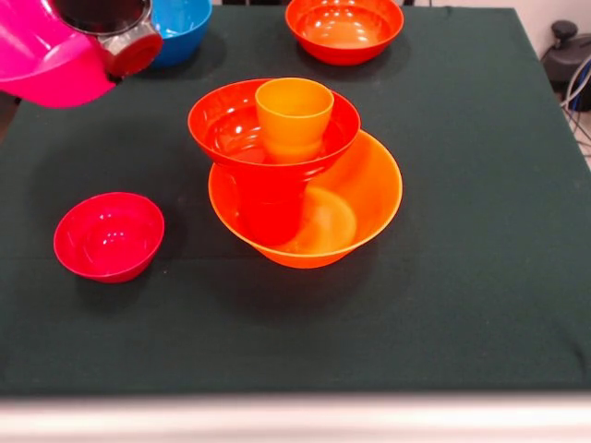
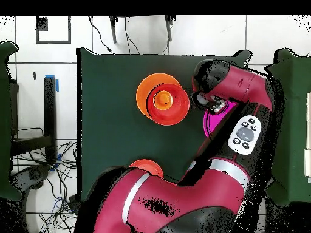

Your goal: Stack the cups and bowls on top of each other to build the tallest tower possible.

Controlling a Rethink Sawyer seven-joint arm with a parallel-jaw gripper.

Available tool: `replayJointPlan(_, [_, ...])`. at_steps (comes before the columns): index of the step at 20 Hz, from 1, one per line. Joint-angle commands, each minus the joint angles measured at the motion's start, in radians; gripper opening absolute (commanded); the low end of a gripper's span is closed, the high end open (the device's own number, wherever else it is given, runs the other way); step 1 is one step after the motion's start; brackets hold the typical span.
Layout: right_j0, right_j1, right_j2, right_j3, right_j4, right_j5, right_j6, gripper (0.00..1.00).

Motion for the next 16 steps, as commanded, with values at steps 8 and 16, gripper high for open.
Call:
replayJointPlan(8, [0.093,-0.012,-0.038,-0.029,-0.077,0.128,0.105,0.0])
replayJointPlan(16, [0.118,0.022,-0.049,0.005,-0.091,-0.114,0.145,0.0])
